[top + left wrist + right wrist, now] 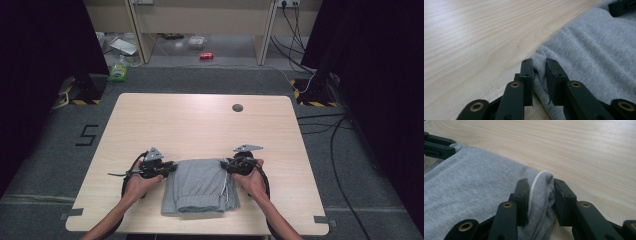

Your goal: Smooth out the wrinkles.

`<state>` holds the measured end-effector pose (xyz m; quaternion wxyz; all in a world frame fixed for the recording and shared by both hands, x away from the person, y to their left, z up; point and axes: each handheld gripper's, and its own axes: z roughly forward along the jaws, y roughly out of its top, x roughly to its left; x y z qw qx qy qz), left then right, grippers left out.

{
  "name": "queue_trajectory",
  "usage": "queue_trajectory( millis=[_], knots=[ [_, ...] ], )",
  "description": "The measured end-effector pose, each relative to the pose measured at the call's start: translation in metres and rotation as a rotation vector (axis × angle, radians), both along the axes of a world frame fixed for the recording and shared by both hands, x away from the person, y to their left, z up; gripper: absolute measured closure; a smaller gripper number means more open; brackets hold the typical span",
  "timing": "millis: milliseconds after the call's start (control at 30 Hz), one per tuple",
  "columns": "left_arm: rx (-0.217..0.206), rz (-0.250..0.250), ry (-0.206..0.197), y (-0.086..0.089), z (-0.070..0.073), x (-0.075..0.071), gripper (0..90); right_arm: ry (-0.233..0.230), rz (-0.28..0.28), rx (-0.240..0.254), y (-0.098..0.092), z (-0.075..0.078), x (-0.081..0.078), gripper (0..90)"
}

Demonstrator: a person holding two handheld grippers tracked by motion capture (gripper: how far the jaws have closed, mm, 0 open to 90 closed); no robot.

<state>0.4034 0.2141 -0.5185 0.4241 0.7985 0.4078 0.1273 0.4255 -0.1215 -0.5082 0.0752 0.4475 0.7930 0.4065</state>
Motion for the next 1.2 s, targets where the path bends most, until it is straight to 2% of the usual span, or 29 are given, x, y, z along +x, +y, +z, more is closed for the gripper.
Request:
queue_trajectory(
  millis=[200, 433, 600, 733, 800, 967, 1200],
  knots=[
    [0.01, -0.006, -0.004, -0.001, 0.001, 0.005, 80.0, -0.01, -0.011, -0.005, 0.002, 0.0, 0.002, 69.0],
    [0.027, 0.007, -0.011, -0.002, 0.001, 0.018, 80.8, -0.002, -0.034, 0.017, 0.003, 0.001, 0.016, 69.3],
    [0.029, 0.023, -0.006, -0.003, 0.002, 0.033, 80.9, -0.003, -0.057, 0.026, 0.004, 0.002, 0.03, 69.5],
    [0.057, 0.025, -0.021, -0.005, 0.003, 0.044, 81.0, -0.007, -0.069, 0.013, 0.006, 0.002, 0.041, 69.6],
    [0.062, 0.026, -0.01, -0.006, 0.004, 0.053, 80.9, -0.005, -0.082, 0.012, 0.006, 0.002, 0.047, 69.6],
    [0.088, 0.021, -0.021, -0.008, 0.005, 0.07, 80.9, -0.01, -0.095, -0.007, 0.009, 0.003, 0.06, 69.6],
    [0.089, 0.051, -0.009, -0.008, 0.007, 0.09, 80.9, -0.004, -0.11, -0.027, 0.013, 0.005, 0.08, 69.6]
  ],
)
